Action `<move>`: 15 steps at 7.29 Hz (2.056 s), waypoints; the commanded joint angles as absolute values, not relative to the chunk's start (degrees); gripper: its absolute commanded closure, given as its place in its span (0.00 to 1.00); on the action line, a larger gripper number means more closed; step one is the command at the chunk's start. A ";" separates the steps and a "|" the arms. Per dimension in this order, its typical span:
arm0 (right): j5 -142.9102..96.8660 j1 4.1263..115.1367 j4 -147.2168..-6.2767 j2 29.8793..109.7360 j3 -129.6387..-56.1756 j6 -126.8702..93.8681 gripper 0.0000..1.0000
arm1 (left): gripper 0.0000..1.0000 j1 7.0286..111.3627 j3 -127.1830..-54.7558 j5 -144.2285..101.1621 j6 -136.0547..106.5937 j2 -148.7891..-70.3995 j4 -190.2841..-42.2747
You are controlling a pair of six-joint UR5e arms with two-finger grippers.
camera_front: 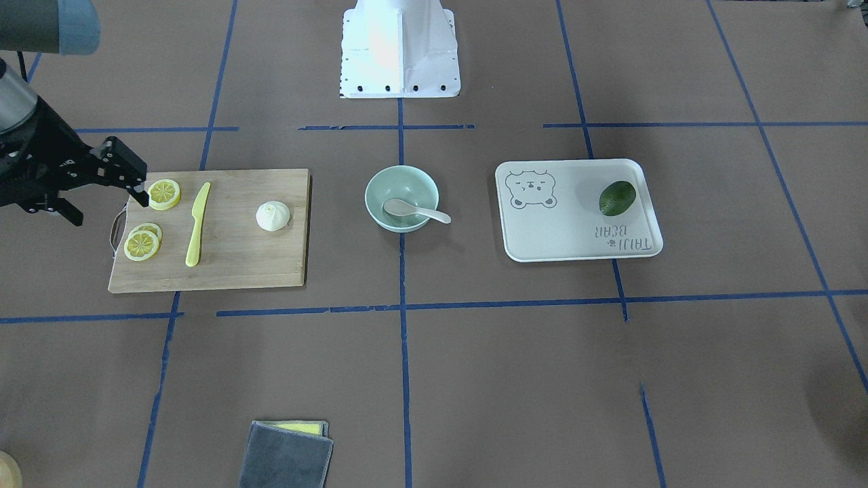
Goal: Put spoon and bun in bowl
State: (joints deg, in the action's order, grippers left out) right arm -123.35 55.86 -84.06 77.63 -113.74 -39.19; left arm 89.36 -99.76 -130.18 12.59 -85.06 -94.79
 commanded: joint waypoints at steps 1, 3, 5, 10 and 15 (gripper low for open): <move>-110.54 43.04 -83.59 76.12 -113.56 -50.14 0.00 | 0.00 89.56 -98.79 -131.57 12.48 -83.76 -94.92; -101.56 34.40 -82.44 74.80 -111.37 -55.36 0.03 | 0.00 89.56 -98.88 -131.66 12.48 -83.85 -95.27; -100.20 30.34 -82.44 71.30 -107.95 -58.44 0.11 | 0.00 89.56 -99.14 -131.66 12.48 -83.76 -95.27; -98.87 28.92 -82.44 70.05 -104.24 -58.27 1.00 | 0.00 89.56 -99.67 -131.66 12.48 -83.76 -95.27; -98.53 28.39 -89.78 56.49 -103.80 -65.81 1.00 | 0.00 89.56 -99.76 -131.66 12.48 -83.76 -95.27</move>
